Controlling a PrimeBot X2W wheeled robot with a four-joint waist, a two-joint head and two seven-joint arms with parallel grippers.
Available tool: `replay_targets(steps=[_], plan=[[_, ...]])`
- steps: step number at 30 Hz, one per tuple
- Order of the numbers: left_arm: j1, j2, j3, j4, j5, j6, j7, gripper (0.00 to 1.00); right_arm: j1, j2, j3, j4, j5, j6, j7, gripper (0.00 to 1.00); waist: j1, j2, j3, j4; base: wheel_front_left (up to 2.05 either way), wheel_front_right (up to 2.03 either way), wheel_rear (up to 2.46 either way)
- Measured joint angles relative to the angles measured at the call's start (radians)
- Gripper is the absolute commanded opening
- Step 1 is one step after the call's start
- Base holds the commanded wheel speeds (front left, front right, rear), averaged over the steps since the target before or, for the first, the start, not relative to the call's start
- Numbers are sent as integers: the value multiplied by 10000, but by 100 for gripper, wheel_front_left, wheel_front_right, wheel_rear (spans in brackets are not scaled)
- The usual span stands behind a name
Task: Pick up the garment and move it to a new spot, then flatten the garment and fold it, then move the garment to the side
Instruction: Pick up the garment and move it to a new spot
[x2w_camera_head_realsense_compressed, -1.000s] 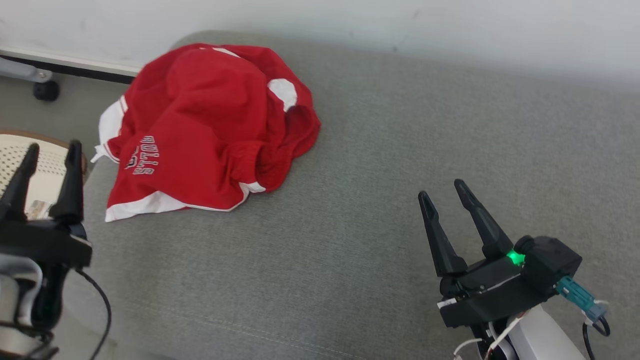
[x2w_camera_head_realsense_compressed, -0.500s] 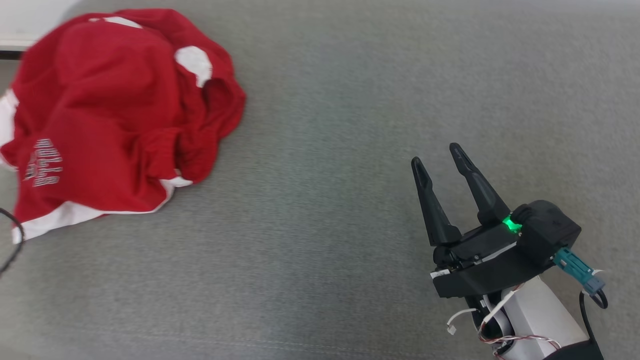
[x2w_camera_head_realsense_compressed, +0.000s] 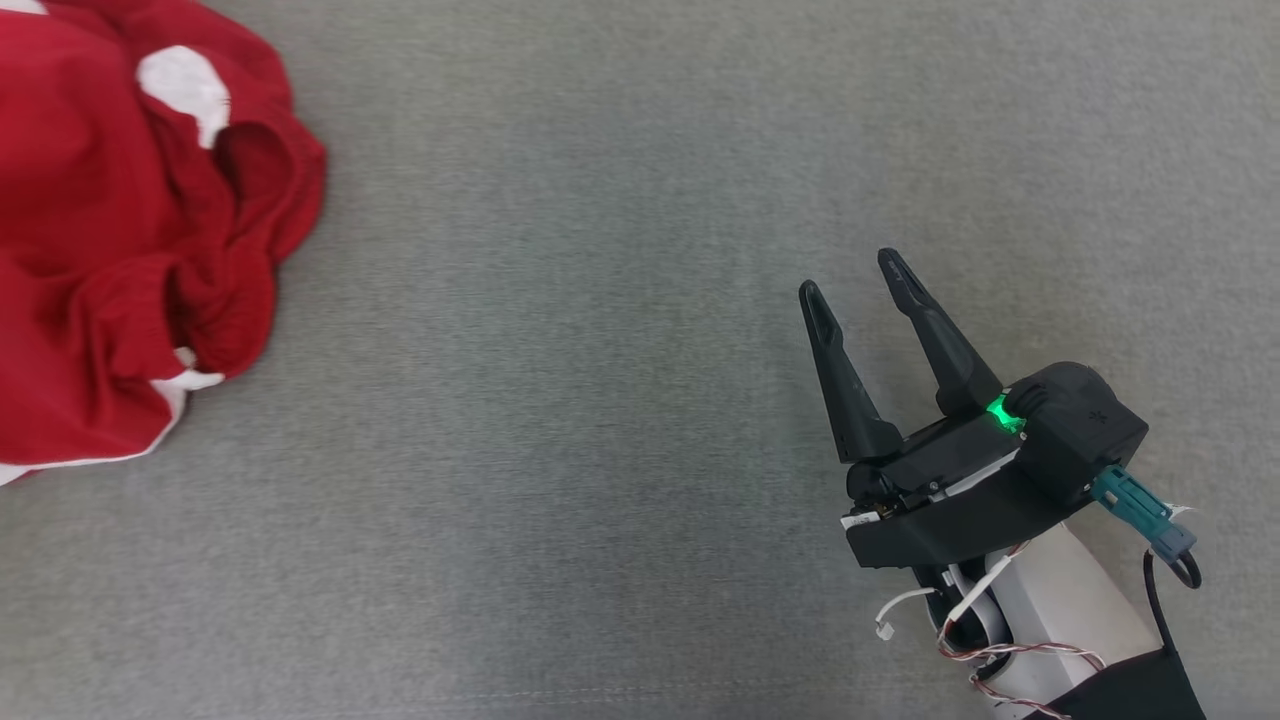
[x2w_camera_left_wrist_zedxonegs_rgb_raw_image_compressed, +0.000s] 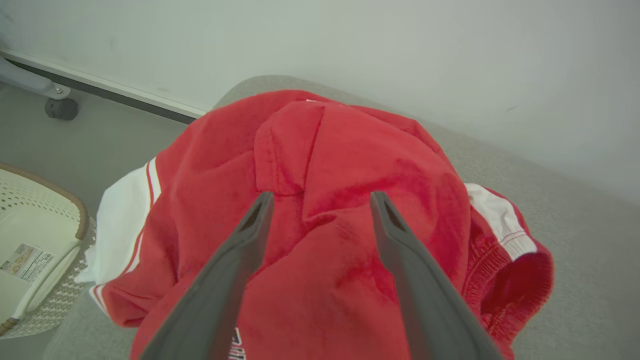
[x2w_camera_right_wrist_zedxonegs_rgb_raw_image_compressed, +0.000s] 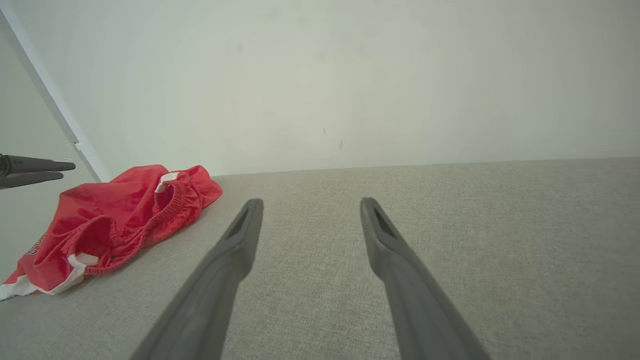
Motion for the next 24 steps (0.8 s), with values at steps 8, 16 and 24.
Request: replay_targets(steps=[8, 16, 24], plan=[[-167, 107, -568, 345, -527, 0, 1273, 100, -4, 36, -100, -6, -65, 0, 0, 100, 0, 0, 520, -484, 0, 0, 0], [-347, 92, -1135, 838, -658, 0, 2268, 46, -57, 52, -219, 100, -86, 0, 0, 100, -2, 0, 708, -643, 0, 0, 0], [-642, 109, -1360, 966, -744, 0, 2451, 0, -129, 81, -305, 224, -165, 0, 0, 100, -2, 0, 672, -627, 0, 0, 0]])
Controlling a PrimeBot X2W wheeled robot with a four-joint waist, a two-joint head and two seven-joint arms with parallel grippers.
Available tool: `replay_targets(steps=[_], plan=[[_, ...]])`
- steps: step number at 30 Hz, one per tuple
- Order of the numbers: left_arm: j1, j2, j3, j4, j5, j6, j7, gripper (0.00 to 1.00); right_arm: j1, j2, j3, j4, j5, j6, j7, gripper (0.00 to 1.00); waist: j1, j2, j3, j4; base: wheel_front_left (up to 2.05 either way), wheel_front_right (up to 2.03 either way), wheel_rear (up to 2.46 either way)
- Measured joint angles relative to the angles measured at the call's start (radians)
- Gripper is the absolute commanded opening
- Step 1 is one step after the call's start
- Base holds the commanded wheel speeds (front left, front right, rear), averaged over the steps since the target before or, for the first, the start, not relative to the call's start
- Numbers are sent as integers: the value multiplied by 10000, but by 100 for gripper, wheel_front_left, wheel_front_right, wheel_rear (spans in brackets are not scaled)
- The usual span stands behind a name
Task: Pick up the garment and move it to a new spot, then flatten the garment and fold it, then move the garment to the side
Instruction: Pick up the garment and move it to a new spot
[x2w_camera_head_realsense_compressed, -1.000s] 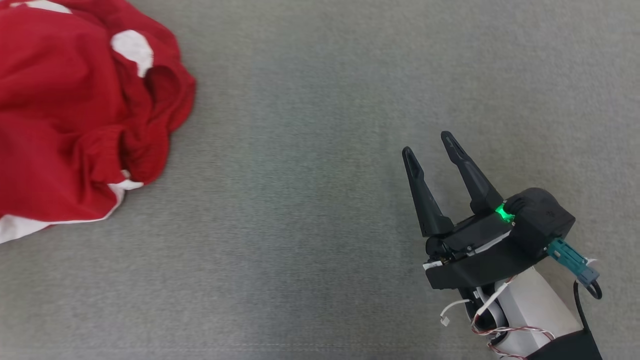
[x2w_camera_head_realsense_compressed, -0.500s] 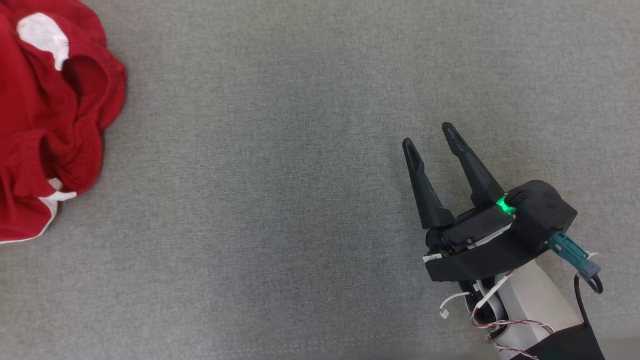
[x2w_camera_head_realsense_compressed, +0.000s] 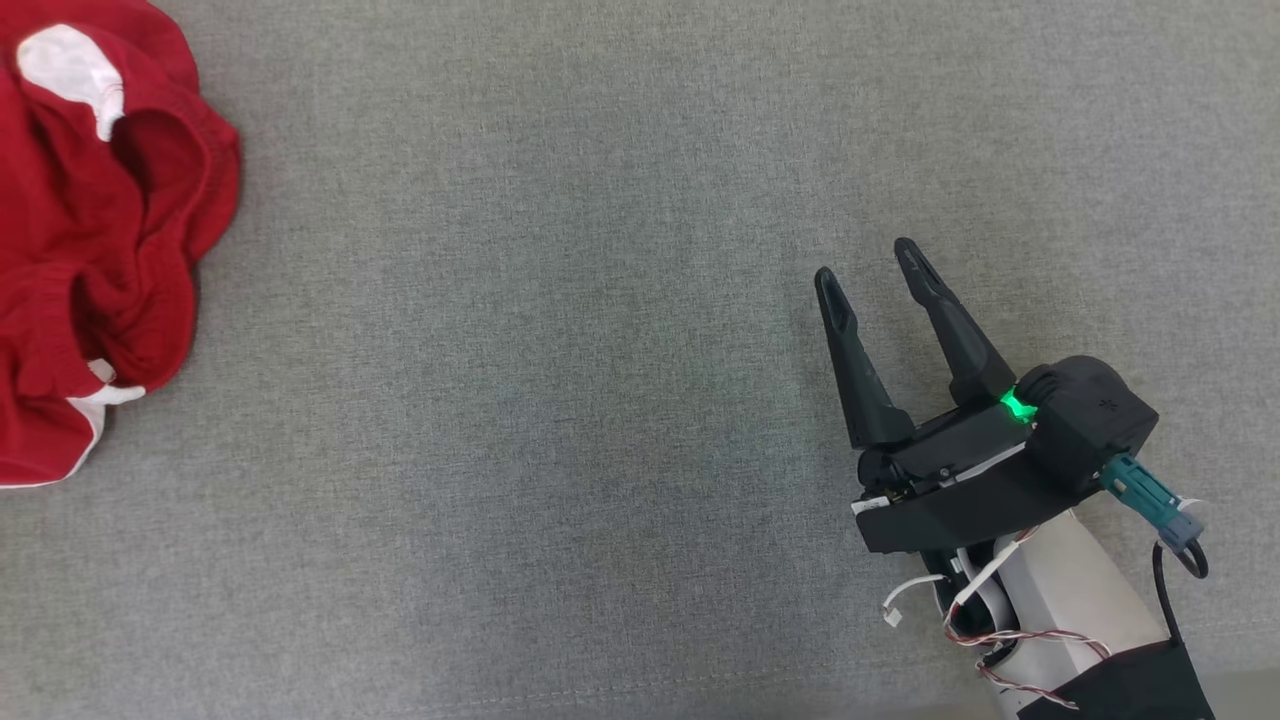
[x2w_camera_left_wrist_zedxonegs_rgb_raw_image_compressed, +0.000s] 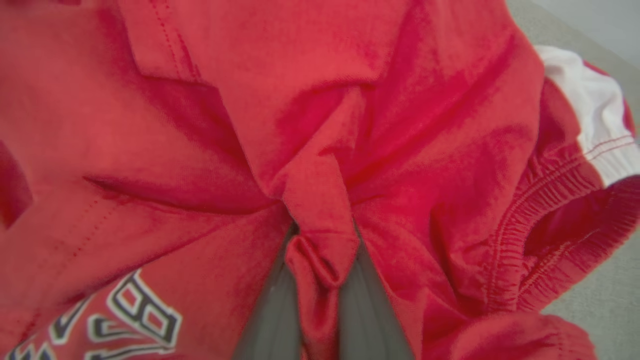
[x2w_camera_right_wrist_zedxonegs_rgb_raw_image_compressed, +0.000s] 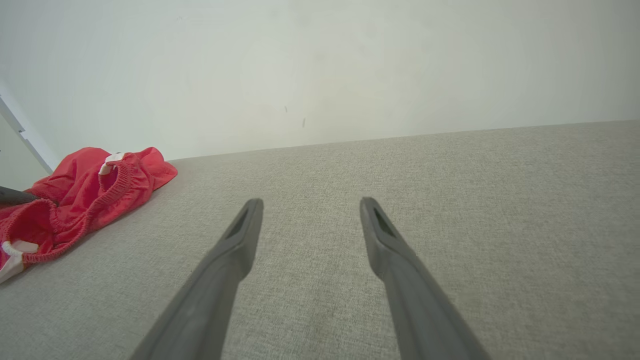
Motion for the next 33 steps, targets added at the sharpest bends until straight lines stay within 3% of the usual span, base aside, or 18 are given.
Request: replay_targets(steps=[11, 33], plan=[[-125, -148, -508, -240, -138, 0, -100, 0, -14, 25, -161, 393, 8, 0, 0, 100, 0, -1, -572, 87, 0, 0, 0], [-46, -581, -2819, -4013, -502, 0, -1108, 0, 1075, 58, -748, 1024, 476, 0, 0, 100, -2, -2, -3114, -65, 0, 0, 0]])
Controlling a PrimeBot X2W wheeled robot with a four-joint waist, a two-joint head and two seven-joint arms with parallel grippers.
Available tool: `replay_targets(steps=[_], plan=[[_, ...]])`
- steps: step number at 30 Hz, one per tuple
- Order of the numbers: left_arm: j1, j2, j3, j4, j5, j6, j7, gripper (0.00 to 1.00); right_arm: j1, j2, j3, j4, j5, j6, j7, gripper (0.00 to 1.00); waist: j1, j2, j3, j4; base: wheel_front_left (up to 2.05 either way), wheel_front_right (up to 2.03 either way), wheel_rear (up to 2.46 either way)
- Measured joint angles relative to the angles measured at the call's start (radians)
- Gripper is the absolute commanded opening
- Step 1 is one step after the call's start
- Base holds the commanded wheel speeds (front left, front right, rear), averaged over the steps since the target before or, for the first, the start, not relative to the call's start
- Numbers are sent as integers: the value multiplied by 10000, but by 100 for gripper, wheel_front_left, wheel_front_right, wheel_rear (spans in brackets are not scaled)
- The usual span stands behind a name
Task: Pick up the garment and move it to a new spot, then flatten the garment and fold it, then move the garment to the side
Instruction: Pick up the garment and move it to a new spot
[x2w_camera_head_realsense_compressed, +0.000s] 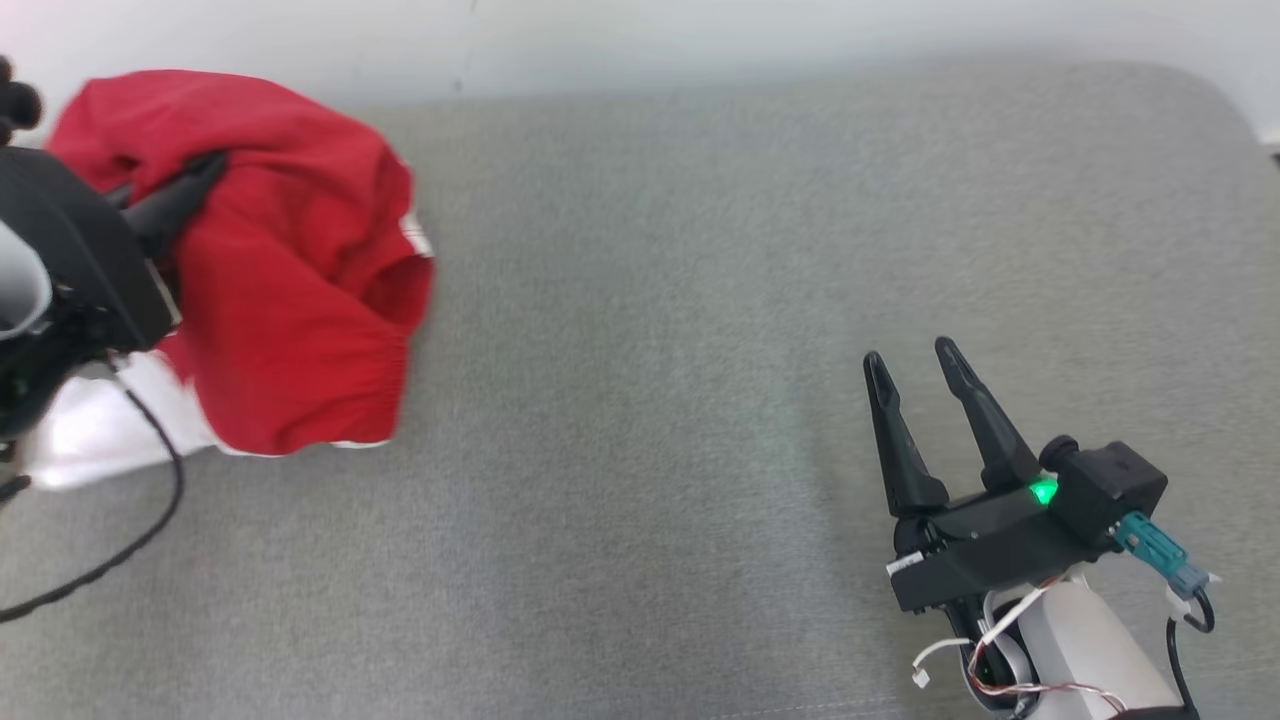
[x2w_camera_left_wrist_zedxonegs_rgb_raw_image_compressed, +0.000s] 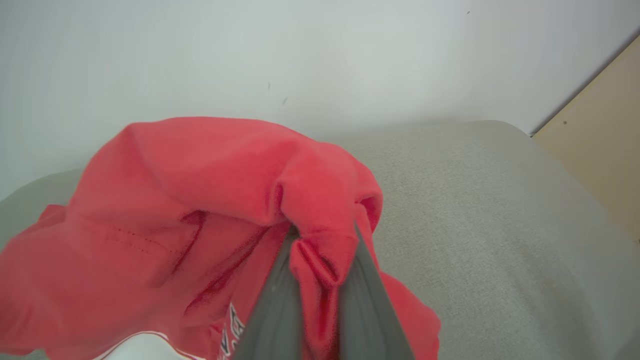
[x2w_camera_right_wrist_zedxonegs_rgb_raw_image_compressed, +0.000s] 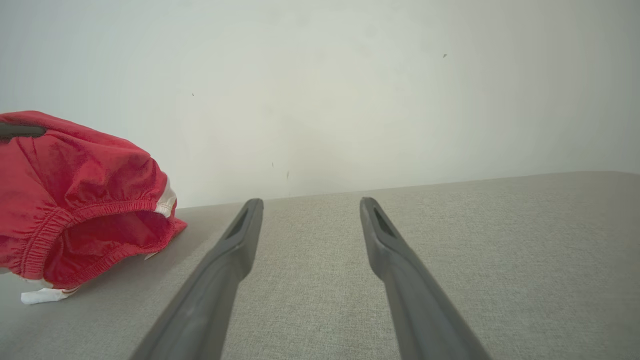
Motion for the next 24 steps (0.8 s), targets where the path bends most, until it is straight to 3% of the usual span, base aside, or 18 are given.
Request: replay_targets(steps=[13, 20, 24], plan=[[365, -911, -583, -1672, -556, 0, -533, 0, 819, -211, -36, -378, 159, 0, 0, 100, -1, -1, -859, -756, 0, 0, 0], [1018, -2629, -834, -1342, -834, 6, -1530, 0, 1016, -351, -176, -740, 165, 0, 0, 100, 1, 0, -830, -916, 0, 0, 0], [1366, -3509, -1005, -740, -646, 318, -2247, 0, 979, -364, -17, -825, 165, 0, 0, 100, 2, 1, -674, -935, 0, 0, 0]])
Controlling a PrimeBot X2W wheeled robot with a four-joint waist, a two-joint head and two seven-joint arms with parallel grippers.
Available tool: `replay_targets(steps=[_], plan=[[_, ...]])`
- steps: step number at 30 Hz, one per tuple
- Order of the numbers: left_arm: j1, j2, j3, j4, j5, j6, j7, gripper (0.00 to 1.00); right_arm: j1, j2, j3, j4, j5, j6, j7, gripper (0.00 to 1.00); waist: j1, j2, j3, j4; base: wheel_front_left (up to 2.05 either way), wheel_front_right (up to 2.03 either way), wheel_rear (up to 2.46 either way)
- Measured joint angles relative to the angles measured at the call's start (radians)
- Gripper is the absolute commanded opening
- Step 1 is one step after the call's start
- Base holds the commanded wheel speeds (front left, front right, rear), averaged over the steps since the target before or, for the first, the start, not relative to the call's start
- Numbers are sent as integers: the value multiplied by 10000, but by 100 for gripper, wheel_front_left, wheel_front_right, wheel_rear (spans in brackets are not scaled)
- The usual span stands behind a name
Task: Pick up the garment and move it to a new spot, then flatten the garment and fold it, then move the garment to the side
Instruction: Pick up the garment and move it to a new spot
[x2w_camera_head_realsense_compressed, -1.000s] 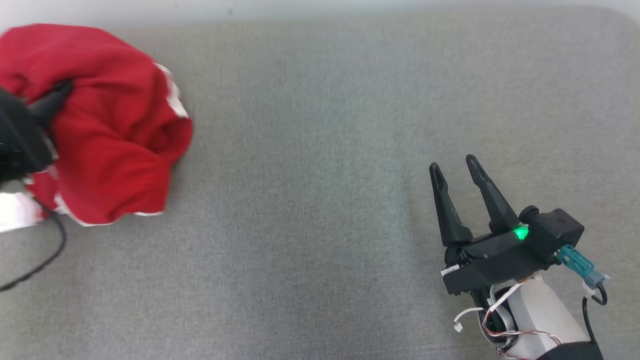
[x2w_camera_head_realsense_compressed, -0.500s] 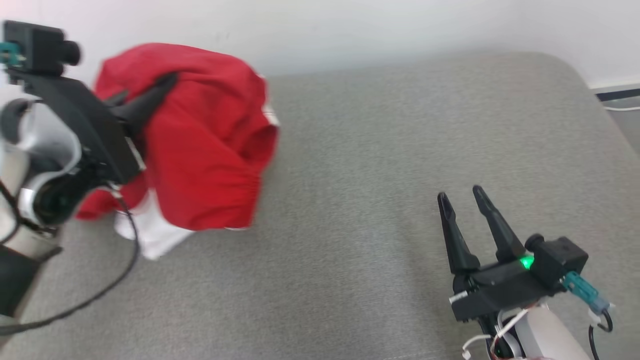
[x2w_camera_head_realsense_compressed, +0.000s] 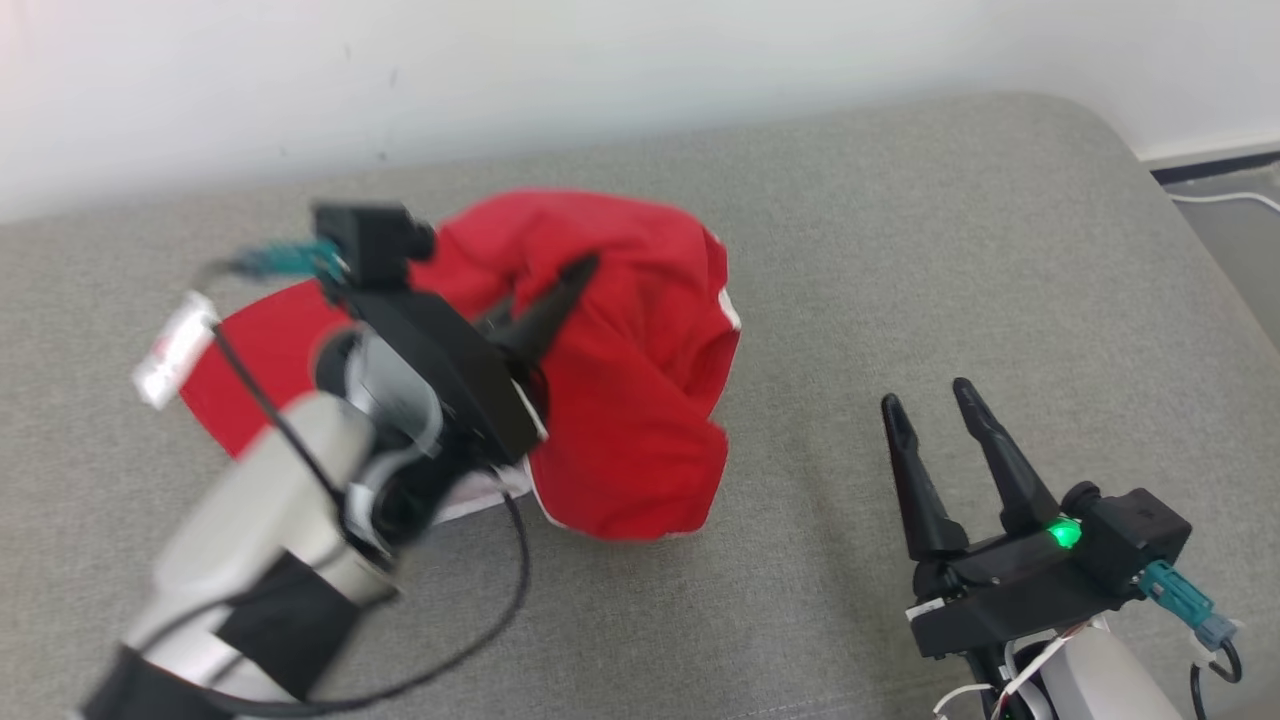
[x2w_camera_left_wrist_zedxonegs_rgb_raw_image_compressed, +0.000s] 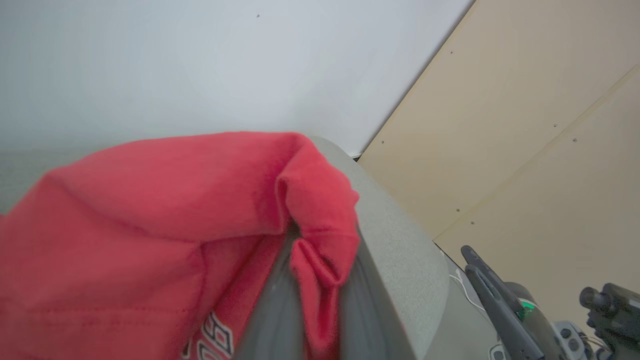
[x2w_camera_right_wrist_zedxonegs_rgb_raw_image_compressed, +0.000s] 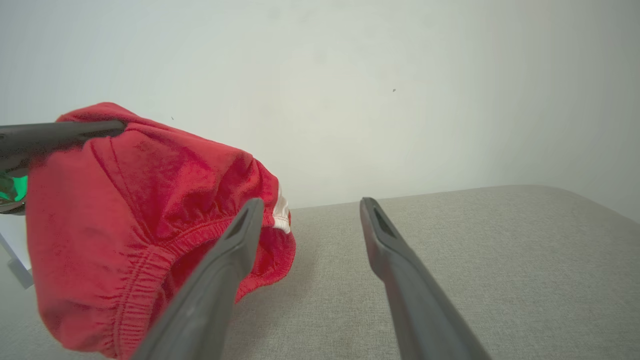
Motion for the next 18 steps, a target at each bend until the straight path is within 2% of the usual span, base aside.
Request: replay_targets(steps=[5, 14, 15, 16, 18], plan=[[475, -642, -374, 993, 596, 297, -802, 0, -91, 2, 268, -92, -2, 0, 0, 100, 0, 0, 212, -144, 0, 0, 0], [494, -842, -1124, 2754, 1448, 174, -1392, 0, -238, 0, 313, -90, -2, 0, 0, 100, 1, 1, 594, -631, 0, 0, 0], [496, -863, -1225, 2917, 1536, 81, -1390, 5, -239, -2, 280, -73, -2, 0, 0, 100, 1, 1, 627, -680, 0, 0, 0], [494, -911, -1267, 3049, 1590, 23, -1409, 24, -239, -6, 224, -61, -2, 0, 0, 100, 1, 1, 659, -718, 0, 0, 0], [465, -1016, -1312, 3277, 1618, -6, -1486, 42, -240, -23, 151, -38, -2, 0, 0, 100, 1, 1, 704, -766, 0, 0, 0]])
